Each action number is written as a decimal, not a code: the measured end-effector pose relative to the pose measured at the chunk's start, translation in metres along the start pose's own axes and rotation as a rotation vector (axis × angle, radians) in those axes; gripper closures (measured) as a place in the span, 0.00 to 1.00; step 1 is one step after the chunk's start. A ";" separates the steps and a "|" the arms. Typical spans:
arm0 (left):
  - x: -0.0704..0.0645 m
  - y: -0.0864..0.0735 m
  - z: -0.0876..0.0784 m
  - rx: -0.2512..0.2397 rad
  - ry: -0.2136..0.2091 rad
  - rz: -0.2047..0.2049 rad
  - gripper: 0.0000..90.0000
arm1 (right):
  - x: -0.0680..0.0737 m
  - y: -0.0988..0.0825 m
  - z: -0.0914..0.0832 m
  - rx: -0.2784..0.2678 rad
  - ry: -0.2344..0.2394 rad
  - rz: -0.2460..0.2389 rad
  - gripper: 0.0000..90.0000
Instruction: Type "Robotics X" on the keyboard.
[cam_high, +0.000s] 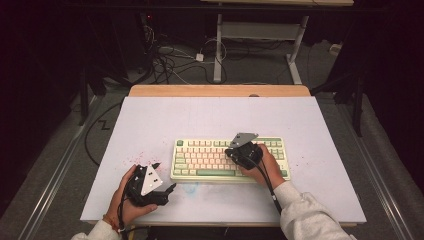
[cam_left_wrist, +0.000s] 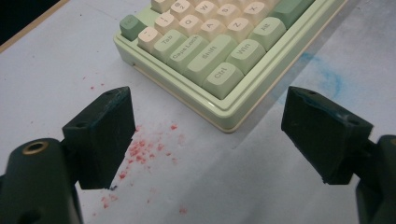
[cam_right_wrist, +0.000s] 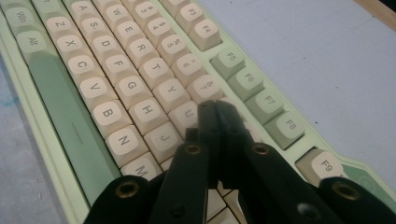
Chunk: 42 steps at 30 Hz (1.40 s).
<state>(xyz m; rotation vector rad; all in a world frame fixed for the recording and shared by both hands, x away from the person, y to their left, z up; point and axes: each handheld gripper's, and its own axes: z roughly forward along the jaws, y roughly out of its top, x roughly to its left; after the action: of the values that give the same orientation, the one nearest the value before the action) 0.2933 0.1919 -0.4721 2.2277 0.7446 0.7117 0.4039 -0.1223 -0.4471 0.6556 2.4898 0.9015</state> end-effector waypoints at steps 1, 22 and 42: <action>0.000 0.000 0.000 0.001 0.002 0.002 0.18 | 0.000 0.000 0.001 0.002 -0.001 -0.001 1.00; -0.001 0.000 0.004 0.017 -0.010 0.002 0.18 | 0.000 -0.001 -0.033 -0.133 -0.014 0.037 0.96; -0.001 0.000 0.005 0.024 -0.020 0.006 0.18 | 0.005 -0.005 -0.073 -0.267 -0.085 0.032 0.45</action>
<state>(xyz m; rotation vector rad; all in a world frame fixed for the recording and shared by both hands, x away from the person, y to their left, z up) 0.2963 0.1892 -0.4752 2.2567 0.7399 0.6856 0.3606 -0.1587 -0.3998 0.6297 2.2364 1.1668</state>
